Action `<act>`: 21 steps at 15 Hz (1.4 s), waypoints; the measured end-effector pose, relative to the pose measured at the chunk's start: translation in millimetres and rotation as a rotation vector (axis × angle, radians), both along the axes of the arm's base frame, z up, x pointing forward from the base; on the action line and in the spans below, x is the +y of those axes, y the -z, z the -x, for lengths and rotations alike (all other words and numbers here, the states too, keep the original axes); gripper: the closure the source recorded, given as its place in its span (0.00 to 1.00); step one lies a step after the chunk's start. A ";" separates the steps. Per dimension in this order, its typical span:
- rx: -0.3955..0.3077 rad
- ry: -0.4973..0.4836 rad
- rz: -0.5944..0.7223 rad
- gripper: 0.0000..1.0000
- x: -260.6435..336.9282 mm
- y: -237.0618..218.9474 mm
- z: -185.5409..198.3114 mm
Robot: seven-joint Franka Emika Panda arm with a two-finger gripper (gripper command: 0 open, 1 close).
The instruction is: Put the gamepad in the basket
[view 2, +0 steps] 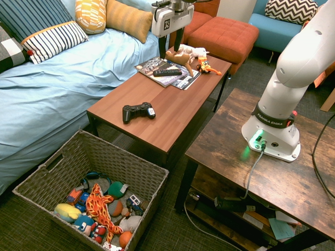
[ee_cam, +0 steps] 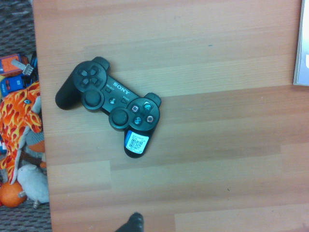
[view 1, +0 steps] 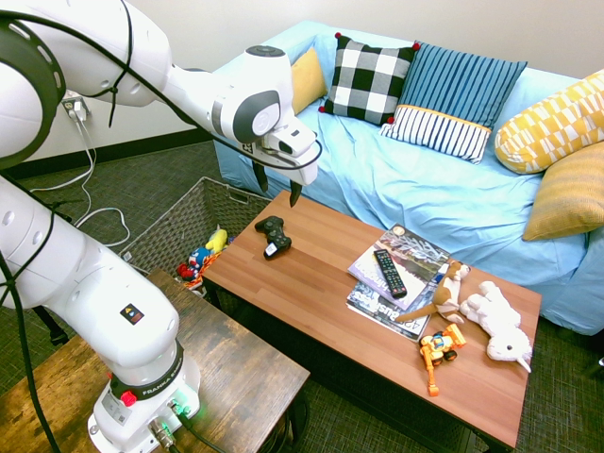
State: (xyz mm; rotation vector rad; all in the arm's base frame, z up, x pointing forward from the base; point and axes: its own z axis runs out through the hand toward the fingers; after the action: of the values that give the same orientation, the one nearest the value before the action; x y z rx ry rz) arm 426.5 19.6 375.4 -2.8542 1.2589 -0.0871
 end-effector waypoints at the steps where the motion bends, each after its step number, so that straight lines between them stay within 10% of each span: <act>1: 0.000 0.000 0.000 0.00 0.2 -0.1 -0.9; 21: -0.055 -0.543 0.072 0.00 104.7 128.0 -65.6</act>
State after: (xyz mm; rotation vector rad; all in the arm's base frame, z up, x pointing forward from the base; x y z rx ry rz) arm 492.2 124.3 247.4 -3.1111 0.4460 -0.1992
